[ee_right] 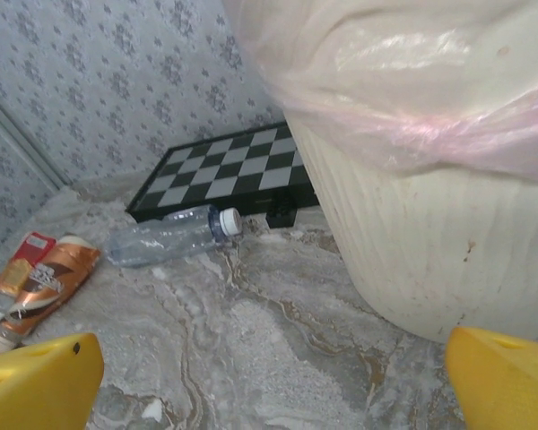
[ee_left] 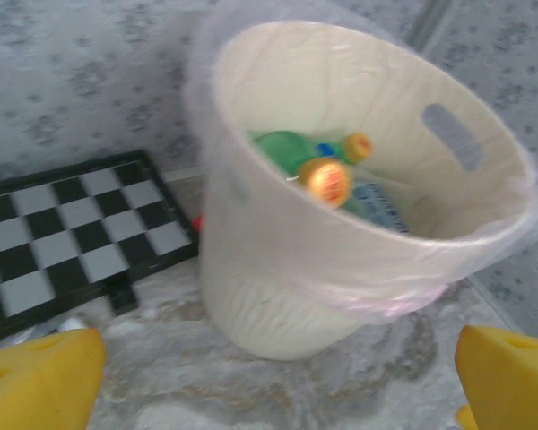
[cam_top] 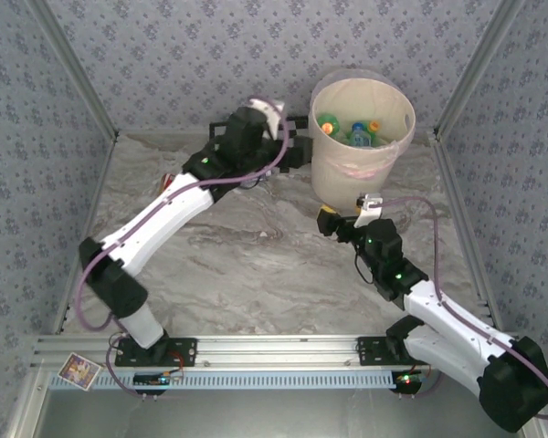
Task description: Put the plastic bottles in the bin
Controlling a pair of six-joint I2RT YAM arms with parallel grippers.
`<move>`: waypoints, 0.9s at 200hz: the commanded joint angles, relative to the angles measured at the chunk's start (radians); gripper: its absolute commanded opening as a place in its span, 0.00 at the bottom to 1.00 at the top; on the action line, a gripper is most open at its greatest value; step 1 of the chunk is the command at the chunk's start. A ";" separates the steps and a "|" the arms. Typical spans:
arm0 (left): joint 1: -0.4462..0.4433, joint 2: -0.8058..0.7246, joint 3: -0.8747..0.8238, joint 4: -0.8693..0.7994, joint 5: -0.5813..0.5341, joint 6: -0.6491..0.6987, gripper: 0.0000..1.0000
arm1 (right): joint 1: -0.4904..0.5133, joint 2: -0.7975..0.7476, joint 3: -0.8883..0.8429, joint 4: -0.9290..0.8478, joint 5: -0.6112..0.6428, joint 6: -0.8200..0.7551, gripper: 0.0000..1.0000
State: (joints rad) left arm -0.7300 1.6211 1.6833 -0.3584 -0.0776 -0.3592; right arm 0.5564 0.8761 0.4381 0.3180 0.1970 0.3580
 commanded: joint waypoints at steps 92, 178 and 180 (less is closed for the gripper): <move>0.304 -0.395 -0.800 0.311 -0.070 -0.135 1.00 | 0.192 0.251 0.281 -0.129 0.062 -0.086 1.00; 0.433 -0.094 -0.718 0.489 0.037 -0.180 1.00 | 0.327 0.379 0.396 -0.197 0.137 -0.077 1.00; 0.434 -0.085 -0.710 0.491 0.039 -0.180 1.00 | 0.328 0.378 0.395 -0.201 0.139 -0.076 1.00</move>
State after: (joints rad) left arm -0.3092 1.4532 0.8787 0.0467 -0.0902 -0.5182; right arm 0.8623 1.2606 0.8036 0.1734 0.2787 0.2932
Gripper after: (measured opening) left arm 0.997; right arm 0.996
